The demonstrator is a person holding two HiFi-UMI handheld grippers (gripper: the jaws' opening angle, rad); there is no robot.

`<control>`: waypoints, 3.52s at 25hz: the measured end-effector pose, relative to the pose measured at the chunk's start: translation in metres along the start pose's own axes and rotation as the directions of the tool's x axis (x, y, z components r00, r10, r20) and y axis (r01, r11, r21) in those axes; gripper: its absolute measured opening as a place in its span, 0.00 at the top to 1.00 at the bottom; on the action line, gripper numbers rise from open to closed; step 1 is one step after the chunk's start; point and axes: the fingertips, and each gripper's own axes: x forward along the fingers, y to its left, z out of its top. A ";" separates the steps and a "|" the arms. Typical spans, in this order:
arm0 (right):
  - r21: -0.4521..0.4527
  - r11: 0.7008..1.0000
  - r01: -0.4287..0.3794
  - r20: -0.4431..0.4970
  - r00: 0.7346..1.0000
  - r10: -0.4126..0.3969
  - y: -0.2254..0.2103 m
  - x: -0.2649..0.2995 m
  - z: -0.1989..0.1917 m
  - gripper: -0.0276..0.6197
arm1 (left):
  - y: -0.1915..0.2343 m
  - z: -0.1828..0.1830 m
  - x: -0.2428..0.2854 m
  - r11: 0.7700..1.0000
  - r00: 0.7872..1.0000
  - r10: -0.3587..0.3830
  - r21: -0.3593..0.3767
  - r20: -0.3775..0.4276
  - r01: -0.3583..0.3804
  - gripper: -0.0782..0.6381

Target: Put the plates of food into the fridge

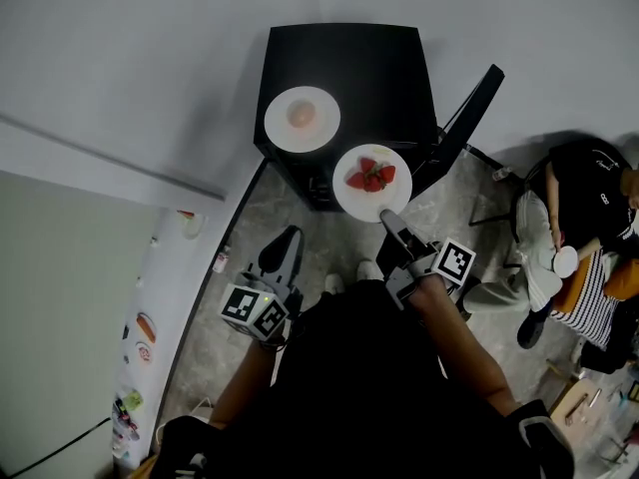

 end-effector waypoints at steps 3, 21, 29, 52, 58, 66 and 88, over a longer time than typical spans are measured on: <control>0.025 0.999 0.025 -0.008 1.000 -0.025 -0.016 -0.006 -0.005 0.90 | -0.001 -0.003 -0.003 1.000 1.000 0.006 -0.011 -0.006 -0.006 0.84; -0.005 0.988 0.152 0.037 0.988 -0.151 -0.109 0.011 0.026 0.90 | 0.010 0.010 0.000 1.000 1.000 0.028 0.006 0.000 -0.028 0.84; 0.040 0.983 0.182 0.077 0.980 -0.185 -0.137 0.021 0.043 0.90 | 0.018 0.002 0.009 1.000 1.000 0.011 -0.002 -0.028 -0.011 0.84; 0.128 0.965 0.227 0.201 0.947 -0.249 -0.165 0.057 0.079 0.91 | 0.033 -0.002 0.008 0.999 0.998 0.040 -0.015 -0.045 -0.041 0.84; 0.130 0.964 0.233 0.228 0.939 -0.258 -0.168 0.065 0.091 0.91 | 0.034 -0.001 0.013 0.999 0.998 0.042 -0.015 -0.050 -0.043 0.84; 0.144 0.964 0.224 0.268 0.929 -0.256 -0.171 0.071 0.104 0.91 | 0.035 0.002 0.020 0.999 0.998 0.046 -0.016 -0.049 -0.047 0.84; 0.179 0.957 0.228 0.338 0.900 -0.277 -0.164 0.081 0.118 0.90 | 0.032 -0.002 0.028 0.997 0.996 0.066 -0.027 -0.059 -0.068 0.84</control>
